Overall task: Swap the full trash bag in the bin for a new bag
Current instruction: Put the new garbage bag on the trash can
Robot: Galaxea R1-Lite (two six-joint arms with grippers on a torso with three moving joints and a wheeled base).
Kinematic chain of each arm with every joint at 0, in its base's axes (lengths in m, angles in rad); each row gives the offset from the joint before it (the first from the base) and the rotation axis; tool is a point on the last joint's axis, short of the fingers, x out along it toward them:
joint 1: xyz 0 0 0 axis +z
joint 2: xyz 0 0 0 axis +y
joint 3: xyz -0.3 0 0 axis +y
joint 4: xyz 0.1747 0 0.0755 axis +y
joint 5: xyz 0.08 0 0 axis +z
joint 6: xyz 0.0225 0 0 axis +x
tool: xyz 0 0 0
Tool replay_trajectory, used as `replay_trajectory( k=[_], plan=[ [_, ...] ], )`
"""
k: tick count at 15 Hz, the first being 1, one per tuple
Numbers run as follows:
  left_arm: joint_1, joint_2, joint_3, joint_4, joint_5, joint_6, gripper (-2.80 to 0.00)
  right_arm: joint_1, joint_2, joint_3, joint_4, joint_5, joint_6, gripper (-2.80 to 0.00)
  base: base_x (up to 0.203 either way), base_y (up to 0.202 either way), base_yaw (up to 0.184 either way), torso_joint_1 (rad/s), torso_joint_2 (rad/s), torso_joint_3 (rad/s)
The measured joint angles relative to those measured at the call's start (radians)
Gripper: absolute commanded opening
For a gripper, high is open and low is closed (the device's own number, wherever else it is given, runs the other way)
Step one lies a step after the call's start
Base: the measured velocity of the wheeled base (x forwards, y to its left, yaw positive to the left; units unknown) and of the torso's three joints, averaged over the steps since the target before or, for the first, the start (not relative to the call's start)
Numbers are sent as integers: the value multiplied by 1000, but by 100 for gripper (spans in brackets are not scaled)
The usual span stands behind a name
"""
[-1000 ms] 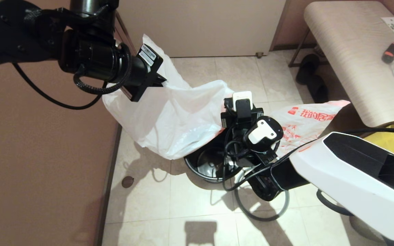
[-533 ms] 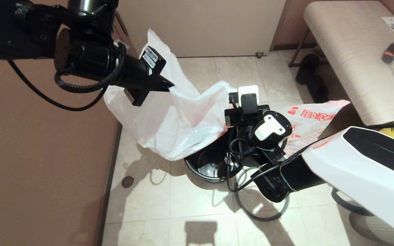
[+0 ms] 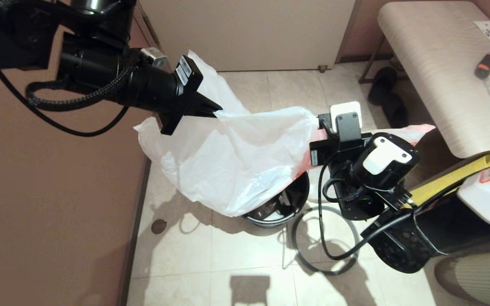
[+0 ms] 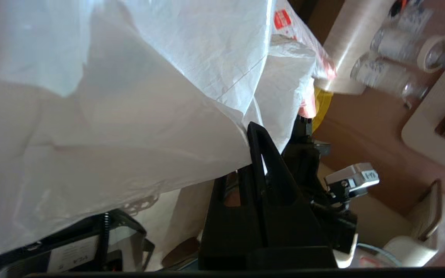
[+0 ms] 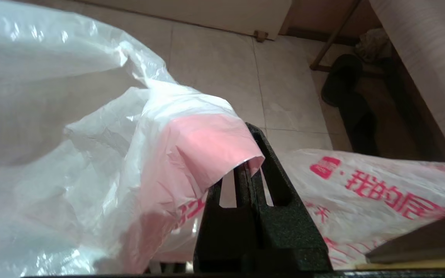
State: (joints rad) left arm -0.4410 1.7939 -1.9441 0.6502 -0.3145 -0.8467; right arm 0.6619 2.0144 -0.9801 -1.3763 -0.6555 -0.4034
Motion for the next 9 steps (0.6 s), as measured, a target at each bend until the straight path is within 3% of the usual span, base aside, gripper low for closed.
replay_trajectory(
  k=[3, 6, 9],
  plan=[
    [-33, -7, 3, 46, 1, 52, 0, 8, -122, 136, 25, -5, 0, -280, 0, 0, 0, 0, 0, 0],
    [-59, -9, 48, 120, 6, 179, 0, 50, -241, 231, 81, -28, 0, -280, 0, 0, 0, 0, 0, 0],
    [-54, -51, 106, 122, 90, 230, 0, 117, -343, 266, 169, -52, 0, -280, 0, 0, 0, 0, 0, 0]
  ],
)
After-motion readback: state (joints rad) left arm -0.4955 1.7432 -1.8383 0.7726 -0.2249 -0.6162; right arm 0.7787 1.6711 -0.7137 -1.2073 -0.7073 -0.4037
